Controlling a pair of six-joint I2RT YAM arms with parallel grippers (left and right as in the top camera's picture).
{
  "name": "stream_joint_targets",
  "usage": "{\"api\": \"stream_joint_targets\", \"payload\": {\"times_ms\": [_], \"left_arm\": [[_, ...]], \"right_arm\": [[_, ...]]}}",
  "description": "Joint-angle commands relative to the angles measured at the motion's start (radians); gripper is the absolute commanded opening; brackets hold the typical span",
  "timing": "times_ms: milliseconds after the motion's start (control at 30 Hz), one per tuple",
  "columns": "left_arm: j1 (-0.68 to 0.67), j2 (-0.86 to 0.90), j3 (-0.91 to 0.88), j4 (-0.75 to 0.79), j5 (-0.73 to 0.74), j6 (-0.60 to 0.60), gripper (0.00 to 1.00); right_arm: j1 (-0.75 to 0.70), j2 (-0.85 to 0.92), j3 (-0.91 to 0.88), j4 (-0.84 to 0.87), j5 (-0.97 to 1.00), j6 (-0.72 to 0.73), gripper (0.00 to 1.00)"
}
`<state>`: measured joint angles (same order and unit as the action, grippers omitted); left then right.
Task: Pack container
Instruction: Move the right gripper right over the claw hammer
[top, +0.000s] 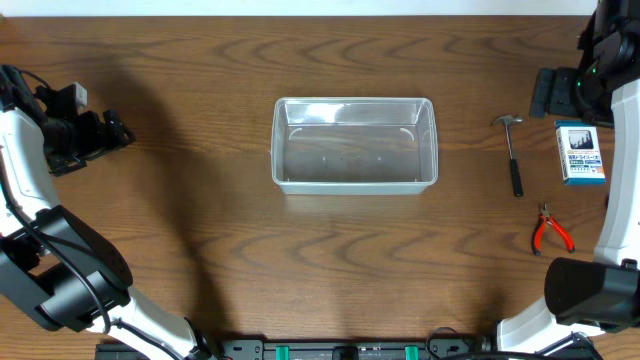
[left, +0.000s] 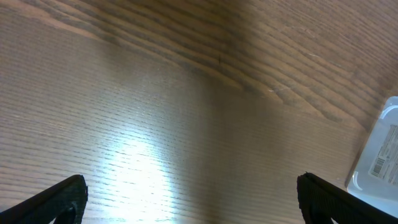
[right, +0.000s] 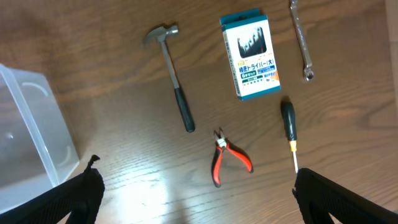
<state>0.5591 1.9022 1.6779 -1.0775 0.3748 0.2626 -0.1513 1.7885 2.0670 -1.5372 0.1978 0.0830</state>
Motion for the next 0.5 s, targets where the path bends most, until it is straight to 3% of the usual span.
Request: {"api": "stream_joint_targets", "payload": {"times_ms": [0,100,267,467], "left_arm": [[0.000,0.006,0.011,-0.006,-0.001,0.002,0.98],[0.000,0.006,0.011,-0.006,-0.001,0.002,0.98],[0.000,0.006,0.011,-0.006,-0.001,0.002,0.98],[0.000,0.006,0.011,-0.029,0.006,-0.019,0.98]], "right_arm": [[-0.005,-0.008,-0.003,-0.013,-0.004,-0.108,0.99],[-0.005,-0.008,-0.003,-0.035,-0.068,-0.193,0.99],[-0.005,-0.008,-0.007,-0.009,-0.325,-0.508,0.99],[-0.006,0.004,-0.016,0.078,-0.291,-0.392,0.99]]}}
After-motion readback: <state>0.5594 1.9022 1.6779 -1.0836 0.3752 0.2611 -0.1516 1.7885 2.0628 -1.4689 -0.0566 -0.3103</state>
